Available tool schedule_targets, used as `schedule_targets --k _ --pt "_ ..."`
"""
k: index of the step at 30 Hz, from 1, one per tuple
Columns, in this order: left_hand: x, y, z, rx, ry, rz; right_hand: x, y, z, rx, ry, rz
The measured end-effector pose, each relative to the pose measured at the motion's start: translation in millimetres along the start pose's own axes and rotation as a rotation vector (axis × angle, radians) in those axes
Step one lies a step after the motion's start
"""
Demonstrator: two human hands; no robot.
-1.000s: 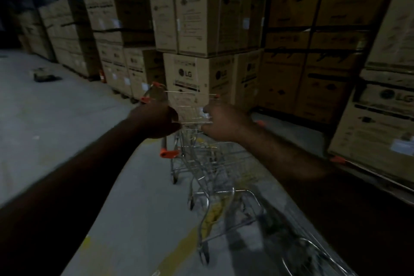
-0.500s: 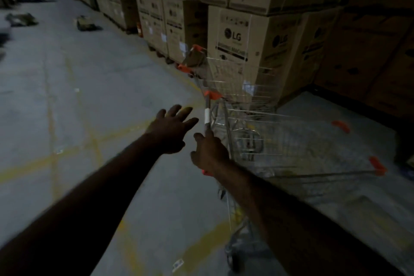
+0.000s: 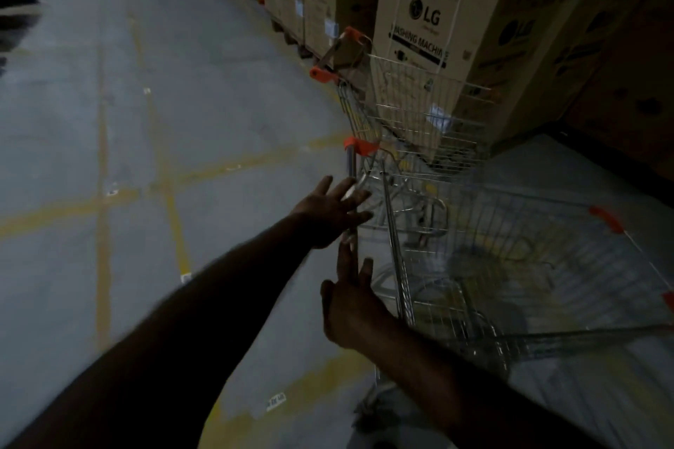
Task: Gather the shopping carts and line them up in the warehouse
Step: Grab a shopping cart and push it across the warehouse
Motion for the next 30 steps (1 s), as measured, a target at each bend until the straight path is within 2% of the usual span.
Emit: schedule_targets --k 2,5,7,11,15,17,21,24,26,30 --pt "8 13 9 0.040 -0.003 -0.021 -1 -9 11 -0.024 0.028 0.083" --pt "18 21 14 0.040 -0.083 0.009 0 -14 21 -0.110 -0.068 -0.012" --pt "19 24 13 0.025 -0.128 0.009 6 -7 28 -0.105 -0.093 0.009" --pt "17 29 17 0.010 -0.185 0.037 21 -4 42 -0.041 0.169 0.012" --pt "24 21 15 -0.026 -0.237 0.053 12 -17 54 -0.050 0.235 0.049" --pt "32 8 14 -0.042 -0.274 0.058 12 -21 53 -0.060 0.189 0.037" --pt "49 -25 17 -0.056 -0.365 0.147 2 -21 44 -0.095 0.079 0.224" --pt "58 -49 21 -0.058 -0.384 0.255 -1 -25 26 -0.119 0.037 0.182" --pt "60 -65 23 -0.087 -0.379 0.304 1 -28 18 -0.166 0.038 0.241" --pt "62 -102 29 -0.169 -0.379 0.257 14 -35 -1 -0.237 0.045 0.238"
Point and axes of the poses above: each hand's wrist, its own y-axis towards the middle knuckle, its own x-axis out of the palm, z = x × y, the point moved 3 cm from there along y, towards the middle knuckle, and after that the axes turned 4 degrees about -y, right-handed, at the moved point
